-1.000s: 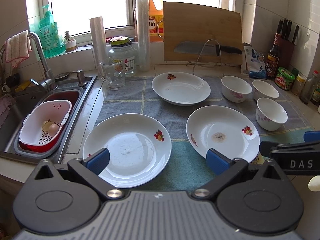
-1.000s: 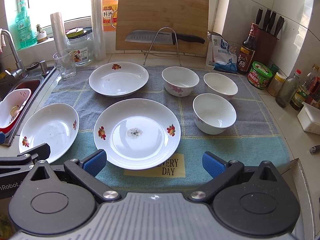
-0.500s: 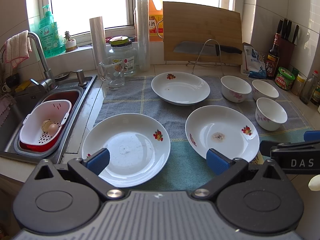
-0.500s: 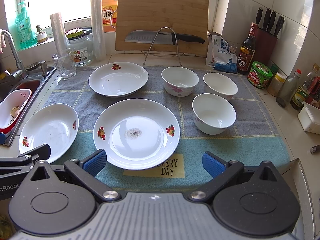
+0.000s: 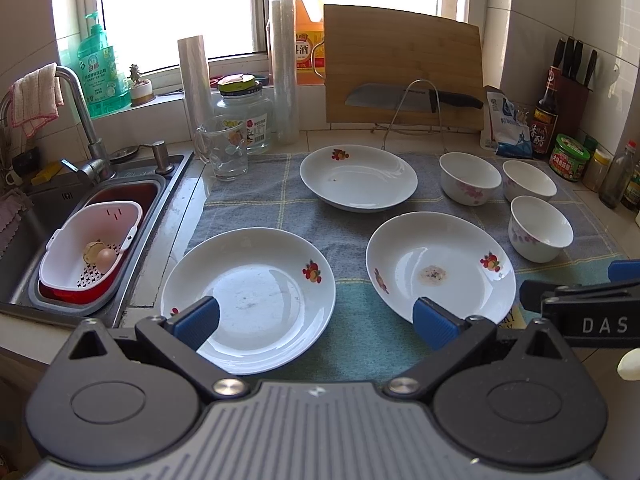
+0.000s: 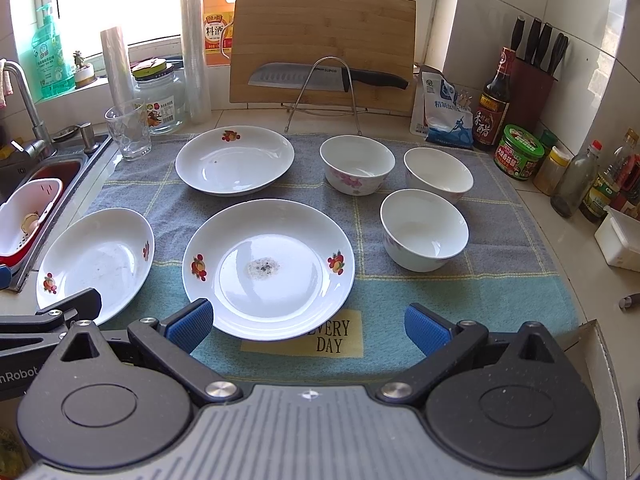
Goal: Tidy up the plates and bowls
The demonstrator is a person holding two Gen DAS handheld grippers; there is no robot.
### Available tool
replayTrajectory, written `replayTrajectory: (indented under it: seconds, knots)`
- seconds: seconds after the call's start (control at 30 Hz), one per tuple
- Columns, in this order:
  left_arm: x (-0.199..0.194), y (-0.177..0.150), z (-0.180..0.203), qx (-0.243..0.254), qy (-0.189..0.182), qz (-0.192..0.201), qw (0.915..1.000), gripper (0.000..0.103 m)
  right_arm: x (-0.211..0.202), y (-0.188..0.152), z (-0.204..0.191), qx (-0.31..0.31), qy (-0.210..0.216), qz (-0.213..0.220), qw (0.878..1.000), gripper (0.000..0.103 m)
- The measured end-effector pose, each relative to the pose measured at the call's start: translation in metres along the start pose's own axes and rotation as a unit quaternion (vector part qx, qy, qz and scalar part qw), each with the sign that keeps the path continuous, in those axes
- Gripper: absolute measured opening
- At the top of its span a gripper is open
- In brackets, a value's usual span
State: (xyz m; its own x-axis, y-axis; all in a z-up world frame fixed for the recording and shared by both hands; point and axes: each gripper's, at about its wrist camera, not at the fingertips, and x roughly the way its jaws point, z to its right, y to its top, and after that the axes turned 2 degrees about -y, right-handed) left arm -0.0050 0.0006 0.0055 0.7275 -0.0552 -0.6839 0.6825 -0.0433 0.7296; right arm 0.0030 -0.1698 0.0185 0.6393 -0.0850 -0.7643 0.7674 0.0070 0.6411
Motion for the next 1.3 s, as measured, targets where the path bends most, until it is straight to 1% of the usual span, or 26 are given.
replayTrajectory:
  seconds: [0.43, 0.73, 0.87, 1.0, 1.17, 1.3]
  knots:
    - [0.002, 0.0, 0.006, -0.002, 0.011, -0.001, 0.9999, 0.102, 0.005, 0.001, 0.008, -0.01, 0.016, 0.004, 1.0, 0.103]
    - [0.002, -0.004, 0.005, -0.007, 0.015, 0.009, 0.9998, 0.102, 0.01, 0.006, 0.009, -0.029, 0.041, 0.015, 0.999, 0.103]
    - [0.001, -0.007, 0.003, -0.013, 0.017, 0.014, 0.9997, 0.102, 0.015, 0.01, 0.007, -0.043, 0.058, 0.02, 0.997, 0.103]
    - [-0.001, -0.011, 0.0, -0.014, 0.027, 0.024, 0.9993, 0.102, 0.019, 0.014, 0.006, -0.057, 0.078, 0.028, 0.995, 0.103]
    - [-0.003, -0.019, -0.007, -0.016, 0.041, 0.039, 0.9982, 0.102, 0.025, 0.022, 0.008, -0.065, 0.113, 0.046, 0.99, 0.103]
    - [0.0, -0.032, -0.019, -0.029, 0.048, 0.035, 0.9978, 0.102, 0.031, 0.03, 0.008, -0.07, 0.135, 0.059, 0.987, 0.103]
